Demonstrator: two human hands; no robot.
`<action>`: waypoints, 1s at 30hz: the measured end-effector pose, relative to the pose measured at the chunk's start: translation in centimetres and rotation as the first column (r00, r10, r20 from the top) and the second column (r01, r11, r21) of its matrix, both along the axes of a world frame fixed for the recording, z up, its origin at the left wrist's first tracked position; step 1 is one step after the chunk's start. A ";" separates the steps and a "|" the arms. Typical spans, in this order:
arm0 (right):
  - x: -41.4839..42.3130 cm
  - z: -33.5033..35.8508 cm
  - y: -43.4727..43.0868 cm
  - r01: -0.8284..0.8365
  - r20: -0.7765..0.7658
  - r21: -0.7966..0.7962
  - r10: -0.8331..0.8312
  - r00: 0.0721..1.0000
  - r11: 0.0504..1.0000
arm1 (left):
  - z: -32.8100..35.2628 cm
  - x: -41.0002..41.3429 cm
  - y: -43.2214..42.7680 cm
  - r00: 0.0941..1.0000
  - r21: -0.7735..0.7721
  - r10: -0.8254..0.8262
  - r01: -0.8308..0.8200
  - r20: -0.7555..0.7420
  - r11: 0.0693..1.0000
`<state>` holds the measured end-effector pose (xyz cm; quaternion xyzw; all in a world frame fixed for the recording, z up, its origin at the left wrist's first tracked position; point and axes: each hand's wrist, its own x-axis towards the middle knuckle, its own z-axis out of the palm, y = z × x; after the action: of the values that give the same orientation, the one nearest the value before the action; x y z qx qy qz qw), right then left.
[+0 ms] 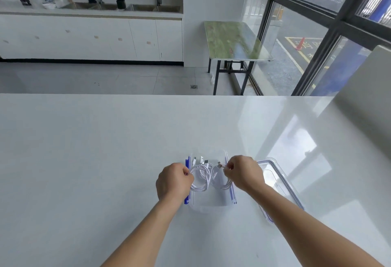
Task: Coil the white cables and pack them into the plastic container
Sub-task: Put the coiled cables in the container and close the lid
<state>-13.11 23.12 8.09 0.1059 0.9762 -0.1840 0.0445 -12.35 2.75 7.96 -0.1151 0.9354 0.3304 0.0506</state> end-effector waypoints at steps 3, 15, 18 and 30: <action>0.2 -1.2 -0.1 -0.078 0.030 0.048 0.077 0.997 0.996 | -0.7 -1.5 1.0 1.000 -0.029 0.016 -0.016 -0.006 0.999; 1.3 -5.3 -2.9 -0.354 0.062 0.412 0.362 0.930 0.840 | -4.0 -4.9 4.2 0.970 -0.449 -0.233 0.179 -0.067 0.876; 1.7 -5.8 -2.7 -0.361 0.037 0.405 0.380 0.924 0.840 | -4.4 -5.2 4.4 0.944 -0.536 -0.325 0.245 -0.059 0.808; 2.1 -5.2 -2.4 -0.415 0.021 0.377 0.440 0.898 0.828 | -5.5 -4.2 4.1 0.872 -0.646 -0.489 0.373 -0.001 0.666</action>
<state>-11.04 20.75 2.87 -0.1151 0.9928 0.0154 0.0308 -16.55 6.87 2.50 0.1290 0.9915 -0.0129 0.0044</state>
